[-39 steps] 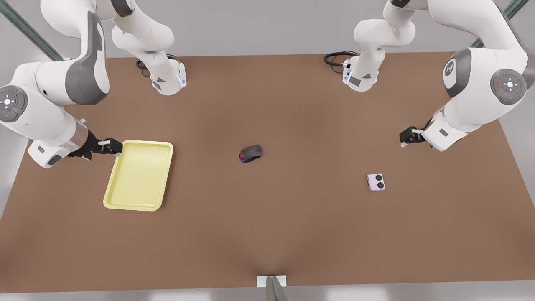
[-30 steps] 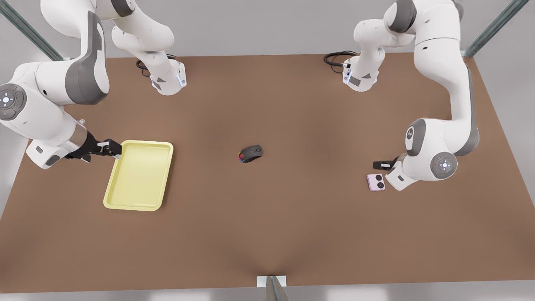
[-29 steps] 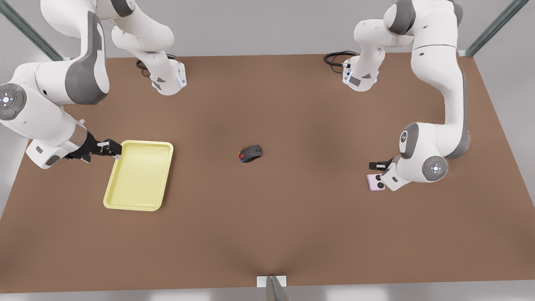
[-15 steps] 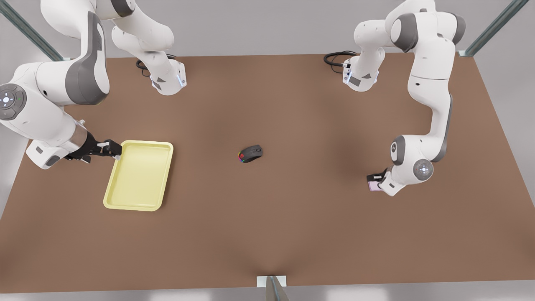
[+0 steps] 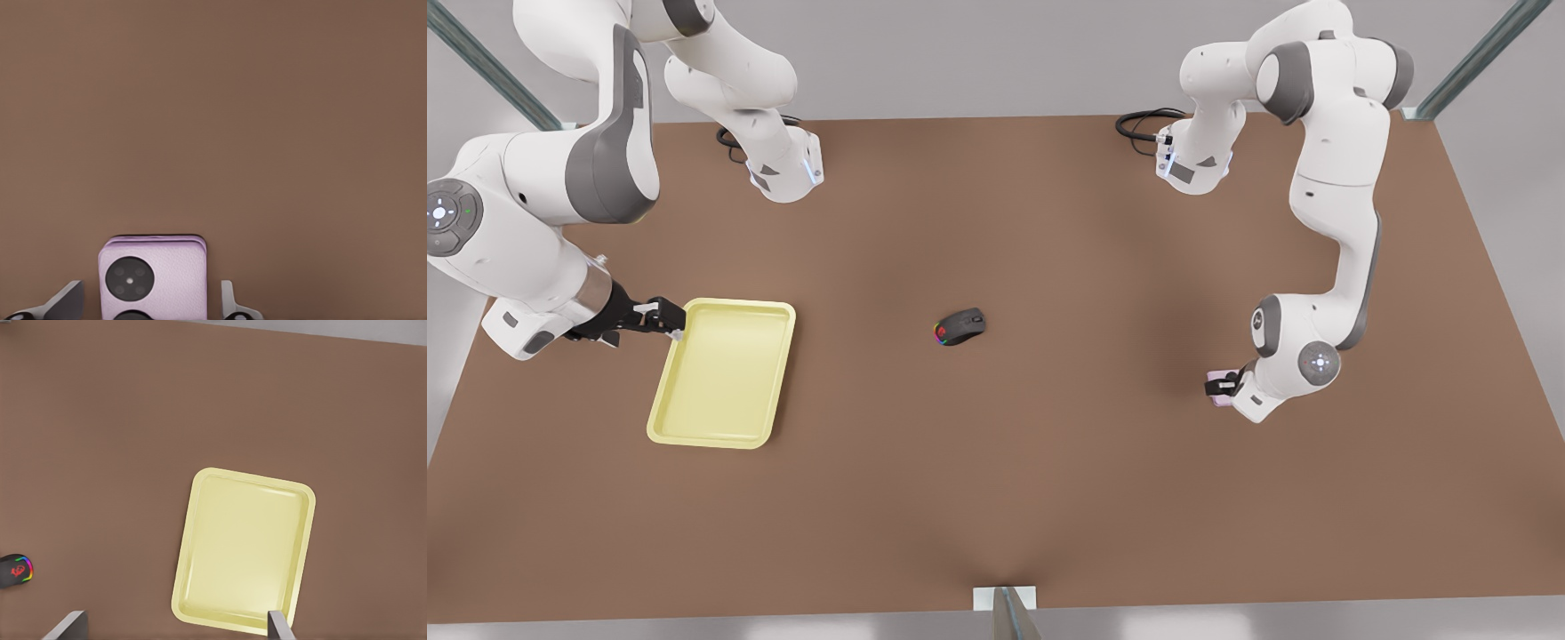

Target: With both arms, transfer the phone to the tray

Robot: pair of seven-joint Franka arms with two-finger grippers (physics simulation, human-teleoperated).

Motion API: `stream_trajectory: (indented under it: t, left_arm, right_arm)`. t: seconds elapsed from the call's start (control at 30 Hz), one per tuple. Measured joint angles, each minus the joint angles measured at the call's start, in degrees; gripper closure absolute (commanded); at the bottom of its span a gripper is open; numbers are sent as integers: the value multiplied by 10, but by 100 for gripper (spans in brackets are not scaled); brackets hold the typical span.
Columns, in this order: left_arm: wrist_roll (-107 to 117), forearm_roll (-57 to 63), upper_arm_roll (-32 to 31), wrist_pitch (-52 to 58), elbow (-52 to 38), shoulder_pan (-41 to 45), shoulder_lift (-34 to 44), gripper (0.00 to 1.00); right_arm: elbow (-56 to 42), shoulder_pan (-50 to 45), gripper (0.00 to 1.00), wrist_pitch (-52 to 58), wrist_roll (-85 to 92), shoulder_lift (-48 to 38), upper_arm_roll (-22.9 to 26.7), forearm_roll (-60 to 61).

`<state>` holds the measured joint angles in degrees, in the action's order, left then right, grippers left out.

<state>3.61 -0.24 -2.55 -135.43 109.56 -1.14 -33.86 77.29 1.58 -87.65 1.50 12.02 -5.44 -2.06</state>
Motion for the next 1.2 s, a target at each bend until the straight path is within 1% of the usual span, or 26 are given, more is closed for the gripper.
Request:
stream_trajectory:
  t: [0.47,0.5,0.53,0.63,0.7,0.8,0.87,0.97,1.03,1.2]
  left_arm:
    - [1,0,0,-4,-1,0,-16,0]
    - [2,1,0,-4,-2,0,-16,24]
    - [3,2,0,-4,-2,0,-17,39]
    - [10,8,0,-5,-3,0,-16,39]
    - [13,10,0,-4,-7,0,-15,37]
    - [20,9,-1,3,-17,6,0,37]
    - [33,7,-2,17,-32,39,14,37]
    - [73,5,-14,45,-77,122,16,37]
    - [112,5,-18,78,-163,187,-18,37]
    - [222,0,-19,140,-324,316,-116,37]
  right_arm:
    - [0,1,0,0,1,3,1,0]
    - [0,1,0,0,1,3,1,0]
    - [0,1,0,0,1,3,1,0]
    - [0,1,0,0,1,3,1,0]
    - [0,1,0,0,1,3,1,0]
    - [0,1,0,0,1,3,1,0]
    - [0,1,0,0,1,3,1,0]
    - [0,1,0,0,1,3,1,0]
    - [0,1,0,0,1,3,1,0]
    - [0,1,0,-1,1,4,1,0]
